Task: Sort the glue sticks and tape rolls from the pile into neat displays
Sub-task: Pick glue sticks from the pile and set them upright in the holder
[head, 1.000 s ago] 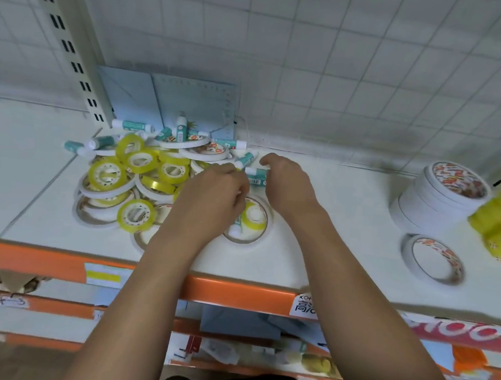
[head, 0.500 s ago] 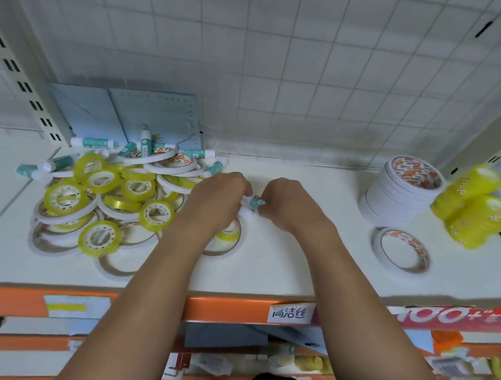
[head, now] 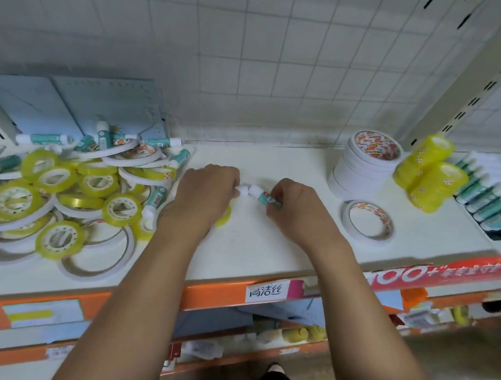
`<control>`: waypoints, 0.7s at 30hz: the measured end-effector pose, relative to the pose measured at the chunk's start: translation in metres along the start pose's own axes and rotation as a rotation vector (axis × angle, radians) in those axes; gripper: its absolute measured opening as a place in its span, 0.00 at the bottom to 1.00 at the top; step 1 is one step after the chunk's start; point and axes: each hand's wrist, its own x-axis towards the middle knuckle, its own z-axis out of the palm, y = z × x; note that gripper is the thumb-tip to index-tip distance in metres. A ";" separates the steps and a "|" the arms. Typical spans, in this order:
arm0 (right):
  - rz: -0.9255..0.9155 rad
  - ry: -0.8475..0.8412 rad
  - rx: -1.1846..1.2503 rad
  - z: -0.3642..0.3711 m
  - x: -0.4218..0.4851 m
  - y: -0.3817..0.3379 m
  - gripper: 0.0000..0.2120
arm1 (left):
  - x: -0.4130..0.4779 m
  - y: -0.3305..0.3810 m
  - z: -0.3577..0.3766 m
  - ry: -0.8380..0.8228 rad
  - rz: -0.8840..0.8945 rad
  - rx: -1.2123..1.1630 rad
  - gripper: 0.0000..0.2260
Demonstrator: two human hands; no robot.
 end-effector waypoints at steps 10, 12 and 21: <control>-0.065 0.197 0.069 -0.037 -0.039 0.048 0.11 | -0.022 0.059 0.006 0.113 0.238 -0.129 0.10; -0.055 0.192 0.058 -0.046 -0.043 0.064 0.10 | -0.023 0.077 0.006 0.095 0.243 -0.095 0.10; -0.027 0.223 0.085 -0.108 -0.058 0.183 0.09 | 0.006 0.200 0.019 0.133 0.336 -0.110 0.10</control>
